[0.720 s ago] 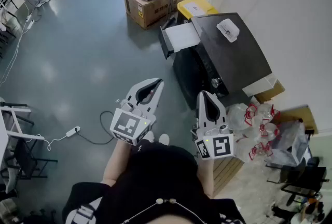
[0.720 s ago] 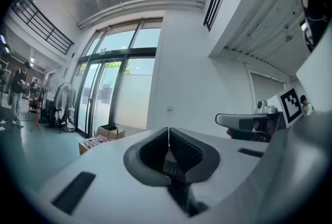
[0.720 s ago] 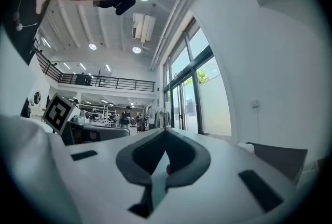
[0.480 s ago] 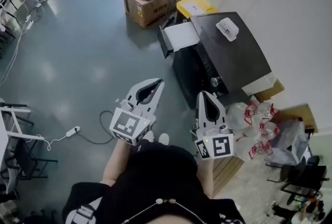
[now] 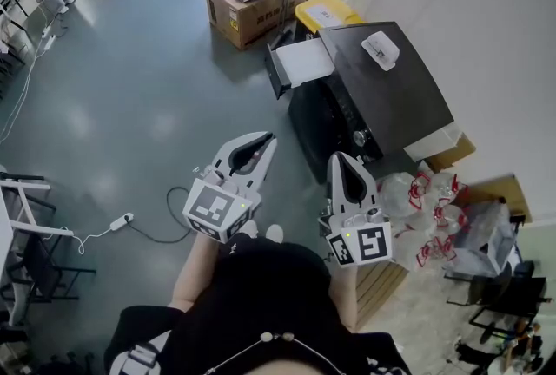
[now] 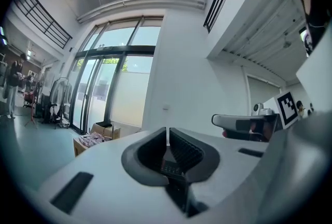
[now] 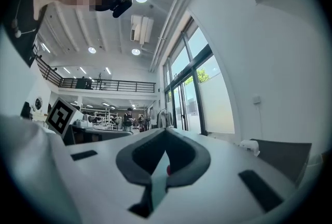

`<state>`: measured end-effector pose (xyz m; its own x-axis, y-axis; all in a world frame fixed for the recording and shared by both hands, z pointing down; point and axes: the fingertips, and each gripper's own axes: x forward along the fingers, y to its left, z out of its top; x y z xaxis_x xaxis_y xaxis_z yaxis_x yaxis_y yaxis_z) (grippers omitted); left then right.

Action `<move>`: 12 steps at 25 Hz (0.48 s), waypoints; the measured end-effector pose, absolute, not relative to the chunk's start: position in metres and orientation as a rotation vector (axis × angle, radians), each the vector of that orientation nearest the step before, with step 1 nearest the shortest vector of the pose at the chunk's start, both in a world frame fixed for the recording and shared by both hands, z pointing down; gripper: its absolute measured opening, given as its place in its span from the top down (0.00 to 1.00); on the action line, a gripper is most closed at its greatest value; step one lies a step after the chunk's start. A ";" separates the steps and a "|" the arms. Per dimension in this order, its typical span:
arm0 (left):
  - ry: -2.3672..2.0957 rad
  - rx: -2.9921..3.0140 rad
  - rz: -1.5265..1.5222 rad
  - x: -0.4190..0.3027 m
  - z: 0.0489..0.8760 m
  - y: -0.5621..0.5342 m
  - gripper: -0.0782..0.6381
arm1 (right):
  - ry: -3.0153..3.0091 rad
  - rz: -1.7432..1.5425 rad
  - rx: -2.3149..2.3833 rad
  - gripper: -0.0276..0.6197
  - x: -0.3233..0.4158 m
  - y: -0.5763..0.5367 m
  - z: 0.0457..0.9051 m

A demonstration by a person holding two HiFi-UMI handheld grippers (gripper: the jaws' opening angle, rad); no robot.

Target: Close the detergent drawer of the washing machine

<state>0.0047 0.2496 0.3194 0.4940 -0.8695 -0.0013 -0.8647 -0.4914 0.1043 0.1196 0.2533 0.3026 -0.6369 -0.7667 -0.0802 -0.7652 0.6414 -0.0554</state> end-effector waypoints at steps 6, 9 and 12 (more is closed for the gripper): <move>-1.512 2.620 -0.108 -0.006 0.324 0.253 0.88 | 2.767 -0.052 -1.266 0.95 0.109 0.257 0.308; -1.506 2.616 -0.111 -0.011 0.325 0.256 0.88 | 2.767 -0.058 -1.275 0.95 0.104 0.260 0.310; -1.488 2.593 -0.104 -0.018 0.333 0.260 0.88 | 2.774 -0.059 -1.286 0.95 0.100 0.264 0.314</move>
<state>-0.0180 0.2597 0.3333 0.5053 -0.8628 0.0144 -0.8524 -0.4964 0.1643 0.0997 0.2636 0.3142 -0.6434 -0.7632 -0.0595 -0.7599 0.6462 -0.0703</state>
